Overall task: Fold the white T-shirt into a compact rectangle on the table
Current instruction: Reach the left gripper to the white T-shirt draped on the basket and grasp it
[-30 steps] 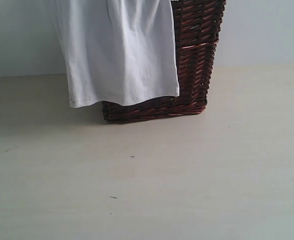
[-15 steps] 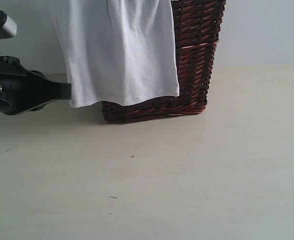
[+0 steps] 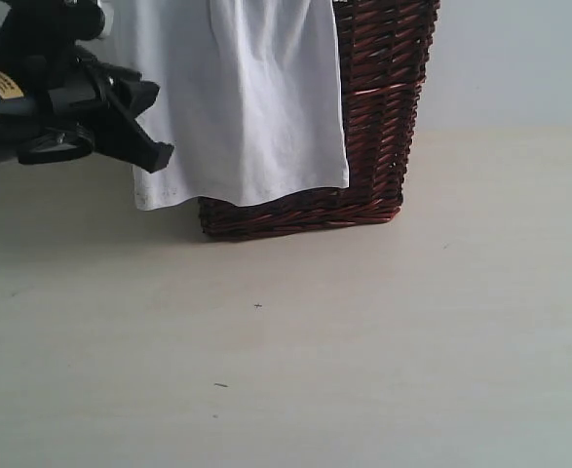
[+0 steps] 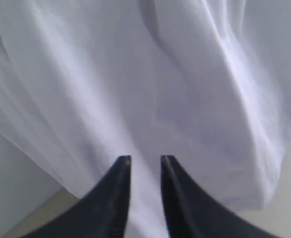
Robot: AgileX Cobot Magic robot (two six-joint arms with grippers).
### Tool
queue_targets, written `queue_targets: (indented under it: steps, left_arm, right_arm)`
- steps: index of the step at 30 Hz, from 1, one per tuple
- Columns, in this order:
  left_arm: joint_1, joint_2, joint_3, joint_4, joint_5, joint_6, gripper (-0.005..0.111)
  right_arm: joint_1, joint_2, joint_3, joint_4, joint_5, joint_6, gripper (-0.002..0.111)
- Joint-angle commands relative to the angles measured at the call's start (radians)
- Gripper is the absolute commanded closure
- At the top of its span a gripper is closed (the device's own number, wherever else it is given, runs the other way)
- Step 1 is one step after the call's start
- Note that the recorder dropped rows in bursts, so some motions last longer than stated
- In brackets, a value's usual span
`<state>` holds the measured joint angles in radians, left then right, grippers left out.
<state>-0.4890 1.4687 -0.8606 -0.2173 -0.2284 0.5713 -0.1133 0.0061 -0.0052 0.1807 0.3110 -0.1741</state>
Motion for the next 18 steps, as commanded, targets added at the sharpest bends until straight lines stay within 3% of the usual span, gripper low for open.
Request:
queue_targets:
  steps: [1,2,9,13,18]
  left_arm:
    - [0.000,0.006,-0.017,-0.032,-0.038,-0.042,0.020]
    - [0.000,0.011,-0.017,-0.034,-0.039,-0.063,0.001]
    - [0.002,0.080,-0.017,-0.034,-0.059,-0.118,0.008]
    - [0.009,0.128,-0.019,-0.034,-0.260,-0.118,0.008]
    - [0.048,0.189,-0.063,-0.049,-0.284,-0.149,0.008]
  right_arm:
    - [0.003,-0.006,0.005,0.002,-0.006,-0.005,0.101]
    - [0.003,-0.006,0.005,0.002,-0.006,-0.005,0.101]
    - [0.003,-0.006,0.005,0.002,-0.006,-0.005,0.101]
    - [0.003,-0.006,0.005,0.002,-0.006,-0.005,0.101]
    - [0.003,-0.006,0.005,0.002,-0.006,-0.005,0.101]
